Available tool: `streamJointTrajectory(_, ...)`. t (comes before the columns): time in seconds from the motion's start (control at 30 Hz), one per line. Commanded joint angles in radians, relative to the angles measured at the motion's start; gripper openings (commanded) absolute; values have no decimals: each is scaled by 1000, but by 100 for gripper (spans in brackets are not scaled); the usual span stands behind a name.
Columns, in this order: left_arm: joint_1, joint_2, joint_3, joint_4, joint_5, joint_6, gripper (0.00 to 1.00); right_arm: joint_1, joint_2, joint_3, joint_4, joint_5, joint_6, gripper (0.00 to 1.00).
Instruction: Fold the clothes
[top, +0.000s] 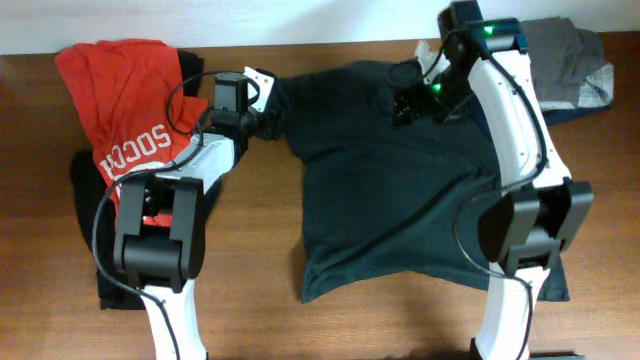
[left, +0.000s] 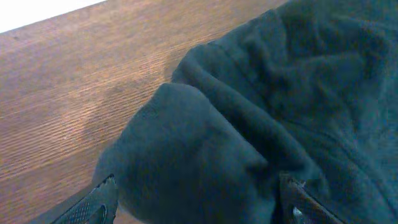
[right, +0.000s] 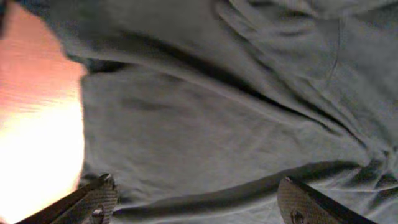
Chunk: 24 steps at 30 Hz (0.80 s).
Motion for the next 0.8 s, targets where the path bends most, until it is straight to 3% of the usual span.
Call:
streamJointTrajectory(0.0,3,31,32,6,78,16,80,6,-46,23,-14,6,2,86)
streamJointTrajectory(0.33,-45,102,32,19,143,-63,59,6,-75,23,-37,6,16,86)
streamJointTrajectory(0.53,-65,111,32,30,148,-63,25,6,-93,23,-40,6,16,86)
streamJointTrajectory(0.6,-65,111,32,33,148,-63,1,6,-94,23,-51,6,16,85)
streamJointTrajectory(0.77,-34,90,69,6,140,-149,0,6,-94,23,-96,6,17,77)
